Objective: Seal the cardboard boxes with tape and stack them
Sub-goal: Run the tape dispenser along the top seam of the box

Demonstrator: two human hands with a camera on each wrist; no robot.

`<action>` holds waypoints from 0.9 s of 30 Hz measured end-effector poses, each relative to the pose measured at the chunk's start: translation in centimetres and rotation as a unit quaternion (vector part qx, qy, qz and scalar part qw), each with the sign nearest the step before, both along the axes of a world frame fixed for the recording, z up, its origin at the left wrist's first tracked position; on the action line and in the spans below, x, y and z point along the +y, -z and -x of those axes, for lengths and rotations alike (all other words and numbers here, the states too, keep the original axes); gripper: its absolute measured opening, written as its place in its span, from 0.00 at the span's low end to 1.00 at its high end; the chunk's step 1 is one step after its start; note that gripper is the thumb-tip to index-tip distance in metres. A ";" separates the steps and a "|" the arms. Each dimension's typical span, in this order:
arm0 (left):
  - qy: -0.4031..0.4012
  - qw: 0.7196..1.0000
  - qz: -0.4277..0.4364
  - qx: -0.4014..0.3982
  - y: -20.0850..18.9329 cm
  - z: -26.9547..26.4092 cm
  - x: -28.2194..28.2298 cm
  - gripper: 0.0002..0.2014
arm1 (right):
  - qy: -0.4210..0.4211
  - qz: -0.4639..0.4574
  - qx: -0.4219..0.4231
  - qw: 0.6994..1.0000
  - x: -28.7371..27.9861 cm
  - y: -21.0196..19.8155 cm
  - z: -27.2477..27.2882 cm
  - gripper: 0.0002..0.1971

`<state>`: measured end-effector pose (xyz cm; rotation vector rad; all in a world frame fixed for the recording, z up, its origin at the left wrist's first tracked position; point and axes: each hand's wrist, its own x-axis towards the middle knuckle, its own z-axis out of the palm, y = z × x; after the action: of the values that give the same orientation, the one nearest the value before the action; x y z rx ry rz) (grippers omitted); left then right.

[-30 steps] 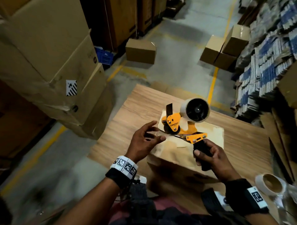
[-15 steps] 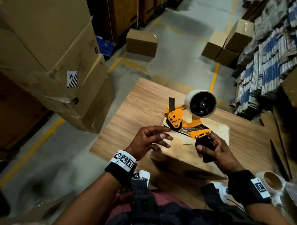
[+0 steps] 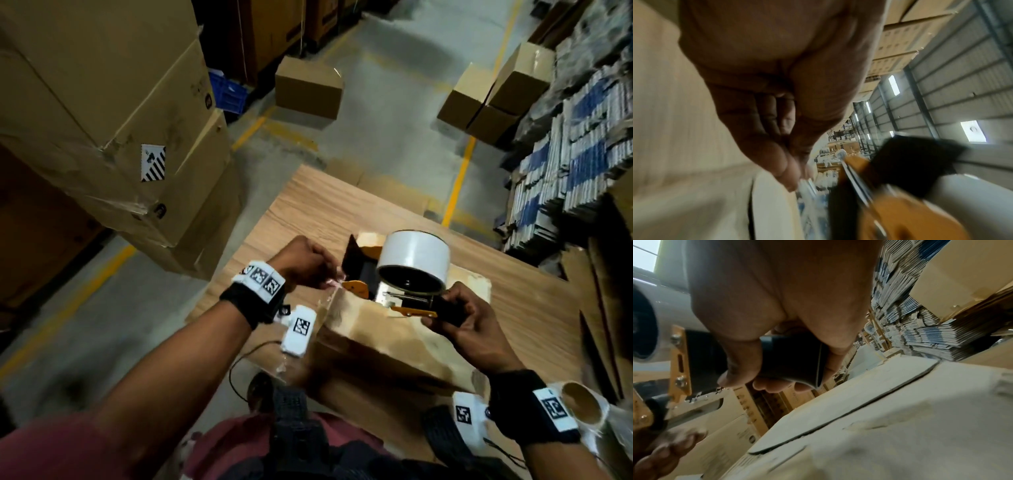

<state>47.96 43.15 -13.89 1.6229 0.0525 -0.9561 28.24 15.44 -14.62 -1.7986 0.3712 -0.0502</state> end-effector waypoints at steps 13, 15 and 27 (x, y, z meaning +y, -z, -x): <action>0.054 0.993 -0.090 -0.043 7.8 -5.2 -0.4 0.05 | 0.024 0.045 0.087 0.995 -3.3 1.9 -0.6 0.19; 0.060 0.993 -0.082 -0.064 8.9 -4.9 -0.5 0.07 | 0.014 0.081 0.088 0.993 -3.0 2.3 -0.8 0.20; 0.125 0.964 -0.220 -0.079 12.3 1.6 -5.5 0.23 | -0.070 0.215 0.196 0.954 -4.3 4.0 -1.4 0.23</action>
<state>46.35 37.61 -26.20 2.1505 -0.0550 -1.0522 29.69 11.10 -18.62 -2.2662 0.5434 0.3573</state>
